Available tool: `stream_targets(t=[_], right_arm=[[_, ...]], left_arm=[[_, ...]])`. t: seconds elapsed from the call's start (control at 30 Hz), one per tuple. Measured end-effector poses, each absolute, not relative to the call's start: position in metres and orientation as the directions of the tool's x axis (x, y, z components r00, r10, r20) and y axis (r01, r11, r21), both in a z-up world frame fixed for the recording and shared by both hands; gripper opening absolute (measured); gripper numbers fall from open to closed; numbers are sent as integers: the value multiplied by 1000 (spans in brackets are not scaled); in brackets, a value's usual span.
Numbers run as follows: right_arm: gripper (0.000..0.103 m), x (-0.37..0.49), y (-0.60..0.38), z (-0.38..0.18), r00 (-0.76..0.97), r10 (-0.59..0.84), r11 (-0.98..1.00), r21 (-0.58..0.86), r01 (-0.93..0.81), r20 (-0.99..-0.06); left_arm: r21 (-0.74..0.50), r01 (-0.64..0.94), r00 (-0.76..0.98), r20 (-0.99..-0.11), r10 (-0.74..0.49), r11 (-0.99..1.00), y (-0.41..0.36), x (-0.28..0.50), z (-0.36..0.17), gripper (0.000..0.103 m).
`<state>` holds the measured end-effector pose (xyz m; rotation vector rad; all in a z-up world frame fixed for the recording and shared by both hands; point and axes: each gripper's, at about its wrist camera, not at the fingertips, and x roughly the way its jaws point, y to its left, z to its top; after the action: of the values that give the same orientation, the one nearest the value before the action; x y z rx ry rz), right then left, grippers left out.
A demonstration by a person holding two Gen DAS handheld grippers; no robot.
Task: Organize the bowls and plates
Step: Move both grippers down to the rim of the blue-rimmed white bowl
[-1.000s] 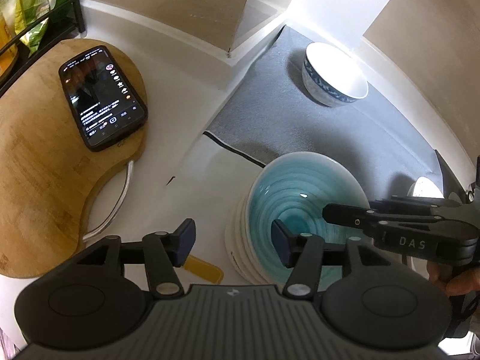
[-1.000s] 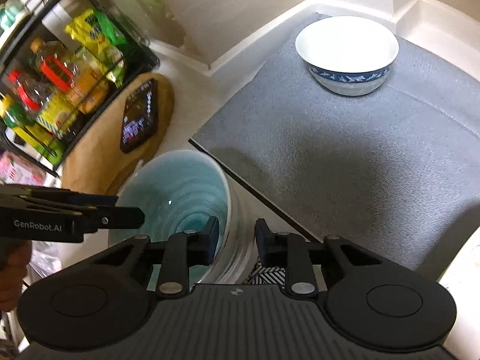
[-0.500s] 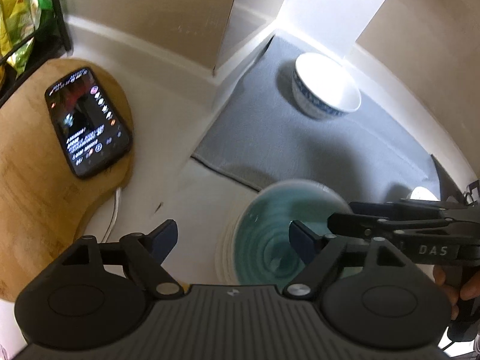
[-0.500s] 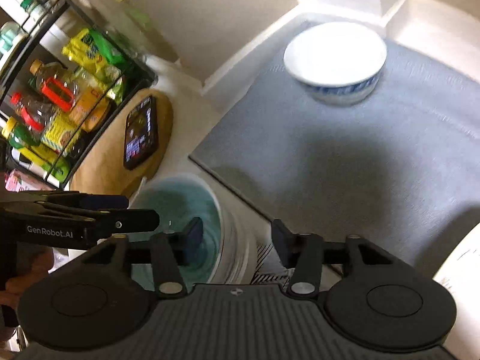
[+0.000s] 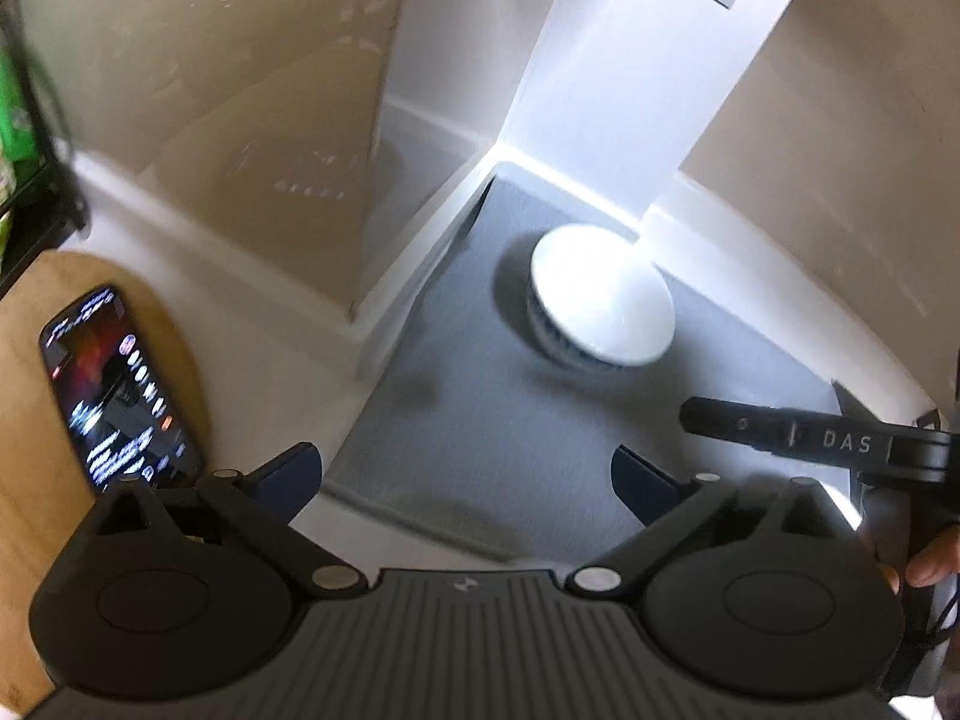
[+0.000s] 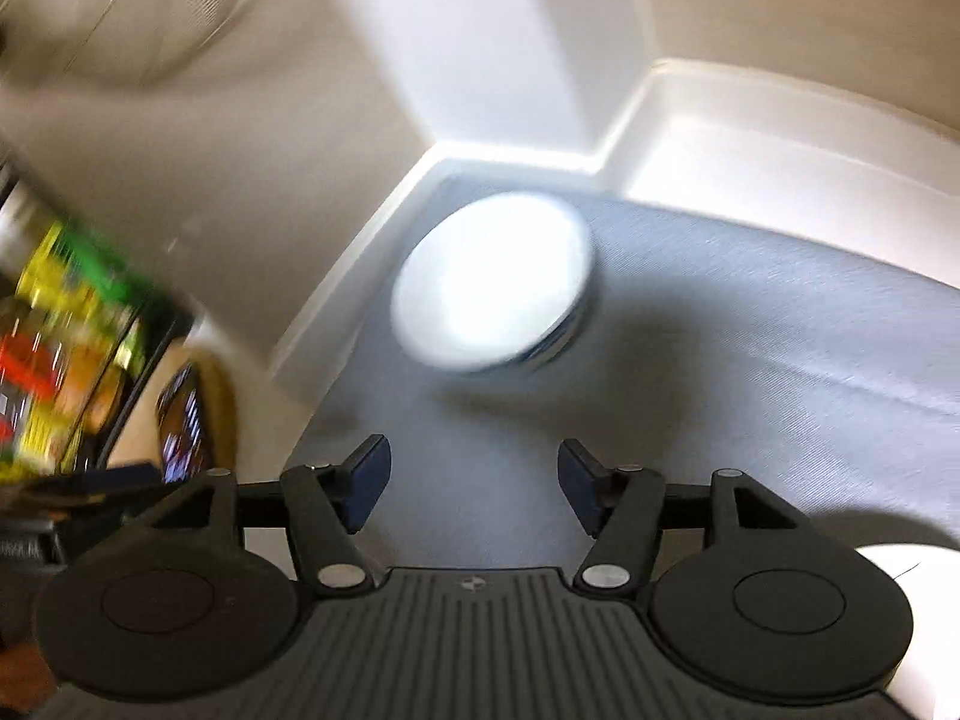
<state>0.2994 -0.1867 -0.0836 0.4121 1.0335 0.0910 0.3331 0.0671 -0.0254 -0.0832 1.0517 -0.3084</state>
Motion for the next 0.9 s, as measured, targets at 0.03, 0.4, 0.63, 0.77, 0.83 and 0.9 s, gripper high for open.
stream_targets(t=[0.03, 0.4, 0.63, 0.77, 0.83, 0.9], right_arm=[[65, 303, -193, -83, 525, 253, 915, 378, 144, -813], [69, 337, -218, -84, 564, 207, 892, 391, 226, -800], [69, 361, -223, -90, 568, 195, 872, 406, 273, -800], [70, 372, -229, -93, 562, 186, 892, 379, 248, -806], [70, 376, -231, -91, 554, 173, 912, 344, 222, -815], [72, 377, -232, -91, 551, 168, 927, 321, 193, -818]], left_arm=[[-212, 207, 456, -843, -286, 955, 62, 340, -26, 103], [-162, 199, 457, -857, -237, 967, 11, 393, -39, 103], [-248, 141, 462, -840, -285, 958, -11, 415, -37, 103], [-243, 166, 463, -837, -293, 956, -25, 422, -34, 103], [-215, 202, 469, -835, -287, 955, -31, 421, -32, 103], [-181, 243, 486, -828, -281, 953, -33, 418, -32, 103]])
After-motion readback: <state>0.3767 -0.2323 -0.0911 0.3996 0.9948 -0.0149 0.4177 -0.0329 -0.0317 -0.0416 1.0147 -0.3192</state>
